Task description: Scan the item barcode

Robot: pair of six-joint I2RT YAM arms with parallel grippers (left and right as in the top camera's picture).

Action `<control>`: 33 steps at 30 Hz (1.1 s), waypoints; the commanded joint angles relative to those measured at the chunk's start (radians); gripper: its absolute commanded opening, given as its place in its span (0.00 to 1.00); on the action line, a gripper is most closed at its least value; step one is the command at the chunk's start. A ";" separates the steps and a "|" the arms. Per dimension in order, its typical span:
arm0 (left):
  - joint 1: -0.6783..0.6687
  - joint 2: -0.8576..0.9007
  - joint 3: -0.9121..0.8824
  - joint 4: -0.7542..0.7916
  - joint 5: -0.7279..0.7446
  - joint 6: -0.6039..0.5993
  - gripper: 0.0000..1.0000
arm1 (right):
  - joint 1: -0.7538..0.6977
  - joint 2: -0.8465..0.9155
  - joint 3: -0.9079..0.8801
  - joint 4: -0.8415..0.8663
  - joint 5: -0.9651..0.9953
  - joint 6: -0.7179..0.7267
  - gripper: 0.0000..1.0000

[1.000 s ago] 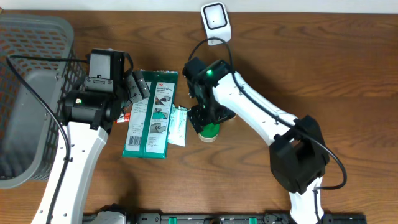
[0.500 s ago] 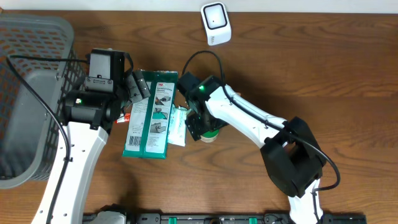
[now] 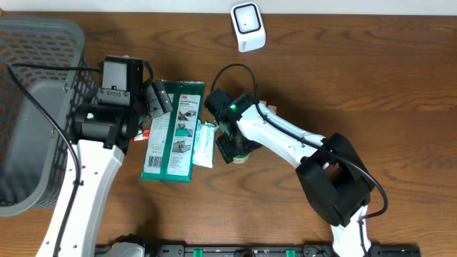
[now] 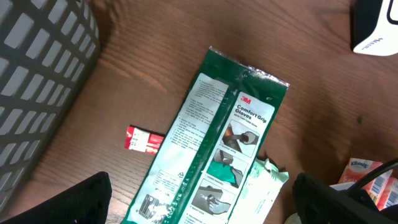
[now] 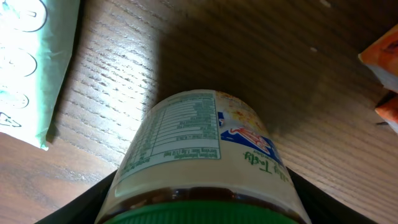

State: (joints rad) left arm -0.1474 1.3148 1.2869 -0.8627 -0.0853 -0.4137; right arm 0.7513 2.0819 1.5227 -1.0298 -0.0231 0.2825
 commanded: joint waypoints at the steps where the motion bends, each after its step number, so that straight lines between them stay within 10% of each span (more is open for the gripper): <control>1: 0.002 -0.002 0.013 0.001 -0.013 0.016 0.93 | 0.010 -0.025 -0.005 0.008 0.011 0.009 0.64; 24: 0.002 -0.002 0.013 0.000 -0.013 0.016 0.93 | 0.010 -0.025 -0.005 0.028 0.034 -0.181 0.75; 33: 0.002 -0.002 0.013 0.001 -0.013 0.016 0.93 | 0.010 -0.025 -0.002 0.024 0.033 -0.183 0.60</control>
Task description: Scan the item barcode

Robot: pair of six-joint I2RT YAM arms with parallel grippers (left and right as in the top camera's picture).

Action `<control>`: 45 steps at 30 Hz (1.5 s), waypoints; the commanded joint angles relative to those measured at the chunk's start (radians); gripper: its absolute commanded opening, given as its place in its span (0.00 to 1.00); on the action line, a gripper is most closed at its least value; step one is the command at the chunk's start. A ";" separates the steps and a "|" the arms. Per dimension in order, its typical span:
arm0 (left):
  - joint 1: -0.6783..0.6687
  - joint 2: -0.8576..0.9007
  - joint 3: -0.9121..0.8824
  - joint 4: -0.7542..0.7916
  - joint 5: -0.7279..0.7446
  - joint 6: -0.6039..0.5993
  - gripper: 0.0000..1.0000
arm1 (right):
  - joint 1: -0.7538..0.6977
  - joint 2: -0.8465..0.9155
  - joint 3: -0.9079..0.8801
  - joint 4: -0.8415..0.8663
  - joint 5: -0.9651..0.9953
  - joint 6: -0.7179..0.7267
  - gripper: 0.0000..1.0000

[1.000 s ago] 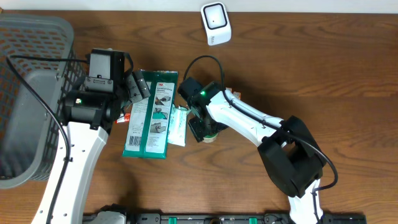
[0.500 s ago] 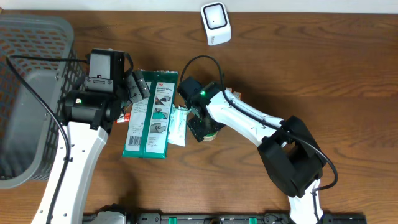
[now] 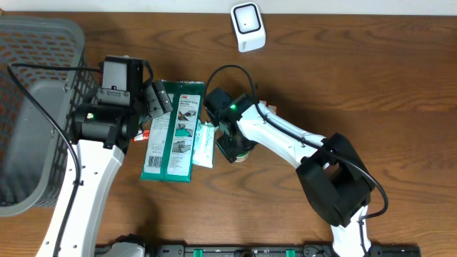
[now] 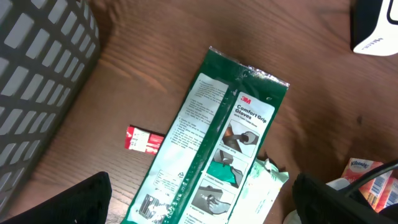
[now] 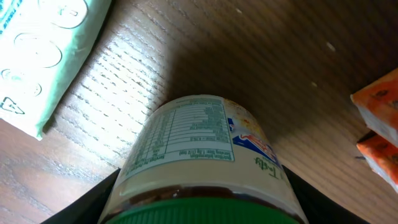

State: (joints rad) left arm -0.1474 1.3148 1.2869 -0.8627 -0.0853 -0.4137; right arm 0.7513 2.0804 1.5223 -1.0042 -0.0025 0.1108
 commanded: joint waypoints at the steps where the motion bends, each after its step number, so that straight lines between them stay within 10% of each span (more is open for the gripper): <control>1: 0.002 -0.002 0.013 0.001 -0.013 0.016 0.93 | 0.010 -0.024 0.009 -0.015 0.007 -0.012 0.59; 14: 0.002 -0.002 0.013 0.001 -0.013 0.016 0.93 | 0.007 -0.132 0.432 -0.301 -0.003 -0.011 0.29; 17: 0.002 -0.002 0.013 0.001 -0.013 0.016 0.93 | 0.005 -0.187 0.490 -0.302 -0.003 -0.011 0.01; 30: 0.002 -0.002 0.013 0.001 -0.013 0.016 0.93 | -0.144 -0.341 0.576 -0.097 0.017 0.038 0.01; 45: 0.002 -0.002 0.013 0.000 -0.013 0.016 0.93 | -0.274 -0.020 0.576 0.480 0.005 0.023 0.01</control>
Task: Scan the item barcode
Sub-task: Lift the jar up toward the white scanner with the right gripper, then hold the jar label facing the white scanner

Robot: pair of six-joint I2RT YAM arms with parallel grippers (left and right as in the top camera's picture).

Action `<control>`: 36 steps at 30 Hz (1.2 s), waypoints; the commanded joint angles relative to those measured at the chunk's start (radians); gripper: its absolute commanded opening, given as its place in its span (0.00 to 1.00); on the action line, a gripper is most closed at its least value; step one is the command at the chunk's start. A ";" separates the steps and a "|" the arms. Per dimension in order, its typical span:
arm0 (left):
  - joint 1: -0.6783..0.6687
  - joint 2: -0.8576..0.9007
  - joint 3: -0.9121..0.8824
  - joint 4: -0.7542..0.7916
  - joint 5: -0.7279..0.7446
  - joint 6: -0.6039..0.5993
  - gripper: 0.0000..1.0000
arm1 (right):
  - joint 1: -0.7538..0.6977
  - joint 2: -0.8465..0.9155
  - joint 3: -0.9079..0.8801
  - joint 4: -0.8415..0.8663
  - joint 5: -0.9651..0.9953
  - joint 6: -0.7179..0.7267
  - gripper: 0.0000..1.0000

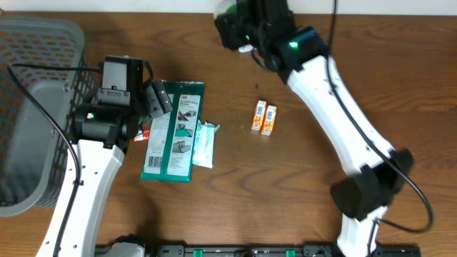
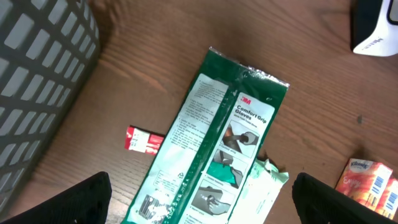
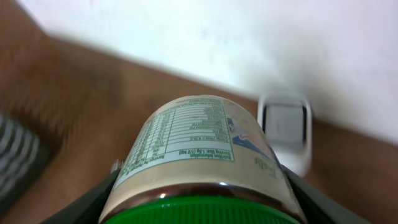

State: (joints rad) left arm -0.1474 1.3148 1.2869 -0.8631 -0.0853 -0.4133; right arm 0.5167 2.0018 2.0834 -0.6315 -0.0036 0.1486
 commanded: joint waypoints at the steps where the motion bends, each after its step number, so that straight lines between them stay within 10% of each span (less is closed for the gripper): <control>1: 0.002 -0.002 0.013 0.001 -0.013 0.016 0.93 | -0.047 0.081 0.014 0.147 0.006 -0.015 0.01; 19: 0.002 -0.002 0.013 0.001 -0.013 0.016 0.93 | -0.143 0.489 0.014 0.839 0.006 -0.073 0.01; 36: 0.002 -0.002 0.013 0.001 -0.013 0.016 0.93 | -0.168 0.484 0.015 0.850 0.015 -0.079 0.01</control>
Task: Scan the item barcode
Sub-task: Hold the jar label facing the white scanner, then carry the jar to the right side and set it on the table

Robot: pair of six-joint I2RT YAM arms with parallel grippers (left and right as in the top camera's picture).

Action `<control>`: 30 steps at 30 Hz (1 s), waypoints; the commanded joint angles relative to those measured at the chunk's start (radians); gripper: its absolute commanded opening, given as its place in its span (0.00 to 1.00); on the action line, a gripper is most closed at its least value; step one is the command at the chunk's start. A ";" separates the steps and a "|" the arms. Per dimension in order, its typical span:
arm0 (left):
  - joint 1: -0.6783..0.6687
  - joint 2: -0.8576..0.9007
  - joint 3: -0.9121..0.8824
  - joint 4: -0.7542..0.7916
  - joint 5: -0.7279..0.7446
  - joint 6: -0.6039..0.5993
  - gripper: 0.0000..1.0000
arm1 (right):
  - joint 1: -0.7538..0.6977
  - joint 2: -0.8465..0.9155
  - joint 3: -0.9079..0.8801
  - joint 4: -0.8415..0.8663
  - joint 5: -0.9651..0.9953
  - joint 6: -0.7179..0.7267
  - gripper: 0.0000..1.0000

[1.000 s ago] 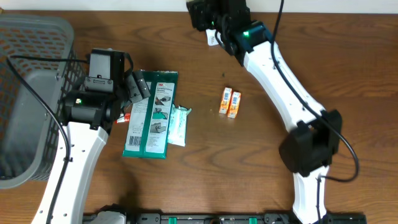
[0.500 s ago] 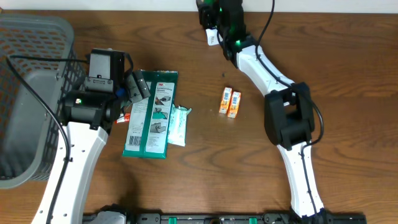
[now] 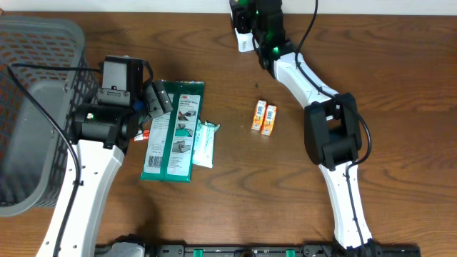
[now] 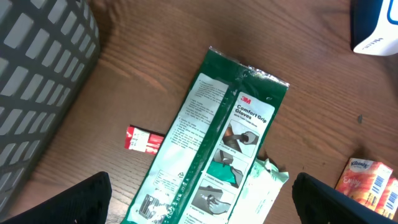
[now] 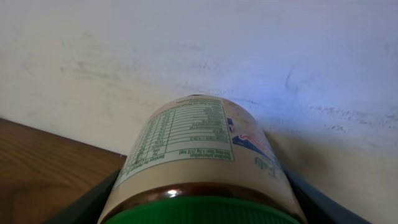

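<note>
A jar [image 5: 199,143] with a green lid and a pale nutrition label fills the right wrist view, pointing at a white wall. My right gripper [image 5: 200,193] is shut on it, one dark finger on each side. Overhead, that gripper [image 3: 251,16] is at the table's back edge, over the white scanner [image 3: 244,44], which is mostly hidden beneath it. A corner of the scanner [image 4: 375,28] shows in the left wrist view. My left gripper [image 4: 202,205] stands open above the green glove pack [image 4: 214,137], holding nothing.
A grey basket [image 3: 36,107] fills the left side. A pale wipes pack [image 3: 204,145] lies beside the glove pack [image 3: 175,132], with a small red packet [image 4: 143,140] to its left. Two orange tissue packs [image 3: 263,118] lie mid-table.
My right gripper, still holding the jar, has shifted a little right at the back edge. Its camera showed the scanner and the table and now shows only wall. The left arm is unmoved.
My right gripper was shut on the jar low over the table beside the wipes pack, and stayed there a second later. Then it held the jar high at the back of the table facing the scanner. Now the jar is over the scanner, facing the wall.
</note>
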State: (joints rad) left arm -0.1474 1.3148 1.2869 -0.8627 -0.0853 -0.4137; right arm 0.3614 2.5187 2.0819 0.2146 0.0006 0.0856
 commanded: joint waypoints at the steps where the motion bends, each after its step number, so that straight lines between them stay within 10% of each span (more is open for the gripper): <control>1: 0.002 -0.002 0.013 0.001 -0.013 0.016 0.93 | -0.014 -0.048 0.016 -0.009 0.010 -0.016 0.01; 9: 0.002 -0.002 0.013 0.001 -0.013 0.016 0.93 | -0.018 -0.345 0.016 -0.358 0.051 -0.016 0.01; 22: 0.002 -0.002 0.013 0.000 -0.013 0.016 0.93 | -0.118 -0.690 0.016 -1.529 0.066 -0.084 0.01; 30: 0.002 -0.002 0.013 0.001 -0.013 0.016 0.93 | -0.314 -0.681 -0.143 -1.568 0.106 0.032 0.01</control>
State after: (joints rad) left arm -0.1474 1.3148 1.2869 -0.8627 -0.0853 -0.4137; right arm 0.1303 1.8462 1.9995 -1.3808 0.0624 0.0498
